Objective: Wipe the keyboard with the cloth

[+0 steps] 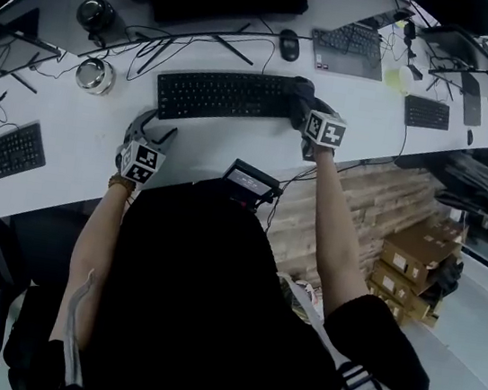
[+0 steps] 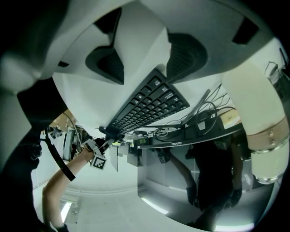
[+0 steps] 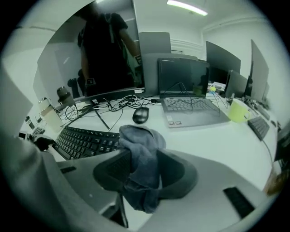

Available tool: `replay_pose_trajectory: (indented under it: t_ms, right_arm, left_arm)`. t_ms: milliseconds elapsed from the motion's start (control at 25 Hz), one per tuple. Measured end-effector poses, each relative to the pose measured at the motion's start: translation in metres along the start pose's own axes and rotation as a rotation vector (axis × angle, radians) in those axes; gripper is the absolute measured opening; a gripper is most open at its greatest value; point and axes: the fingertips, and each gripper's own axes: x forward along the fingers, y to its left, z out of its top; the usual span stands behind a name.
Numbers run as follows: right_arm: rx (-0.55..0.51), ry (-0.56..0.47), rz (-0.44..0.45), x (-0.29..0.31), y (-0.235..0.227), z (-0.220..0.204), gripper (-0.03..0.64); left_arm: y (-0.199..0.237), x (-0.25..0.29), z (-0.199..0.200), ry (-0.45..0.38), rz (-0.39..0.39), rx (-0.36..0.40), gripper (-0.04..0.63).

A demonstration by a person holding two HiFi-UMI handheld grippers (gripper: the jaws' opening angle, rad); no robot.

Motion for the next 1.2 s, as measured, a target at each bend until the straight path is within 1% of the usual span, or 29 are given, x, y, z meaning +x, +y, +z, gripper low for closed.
replay_pose_trajectory:
  t_ms: [40, 120, 200, 280, 400, 480, 600, 720, 880, 1000, 1120, 1200]
  right_arm:
    - [-0.029, -0.001, -0.015, 0.003, 0.002, 0.0, 0.154]
    - [-0.099, 0.001, -0.038, 0.007, 0.006, 0.001, 0.14]
    - [-0.141, 0.006, -0.04, 0.01, 0.009, -0.001, 0.12]
    - [-0.12, 0.002, -0.023, 0.013, 0.01, -0.006, 0.096]
    - [-0.053, -0.023, 0.015, 0.017, 0.017, -0.011, 0.086]
    - [-0.056, -0.034, 0.032, 0.017, 0.02, -0.012, 0.081]
    - [-0.095, -0.038, 0.059, 0.014, 0.023, -0.015, 0.08]
    - [-0.132, -0.027, 0.106, 0.015, 0.035, -0.018, 0.08]
    - [-0.208, 0.004, 0.17, 0.015, 0.052, -0.023, 0.074]
    - [-0.241, 0.031, 0.24, 0.015, 0.072, -0.028, 0.072]
    - [-0.326, 0.076, 0.311, 0.019, 0.102, -0.041, 0.063]
    - [-0.393, 0.095, 0.313, 0.021, 0.111, -0.046, 0.061]
  left_arm:
    - [0.0, 0.0, 0.0, 0.0, -0.003, 0.001, 0.288]
    - [-0.001, 0.0, 0.0, -0.002, -0.01, 0.003, 0.287]
    - [-0.001, 0.001, 0.001, -0.002, -0.013, 0.003, 0.287]
    - [-0.001, 0.002, -0.001, -0.001, -0.015, 0.004, 0.287]
    - [0.003, -0.001, -0.005, 0.009, -0.008, 0.003, 0.288]
    - [0.002, -0.002, -0.003, 0.007, -0.001, 0.001, 0.288]
    - [-0.001, 0.001, 0.001, 0.003, -0.003, 0.001, 0.288]
    - [0.001, 0.002, -0.001, 0.004, -0.003, 0.0, 0.288]
    - [0.0, 0.001, 0.0, 0.006, -0.003, -0.001, 0.288]
    - [0.001, 0.001, 0.0, 0.004, -0.002, -0.001, 0.288]
    - [0.001, 0.001, -0.001, 0.003, 0.0, -0.001, 0.288]
    - [0.001, 0.002, -0.001, 0.003, 0.001, -0.002, 0.288]
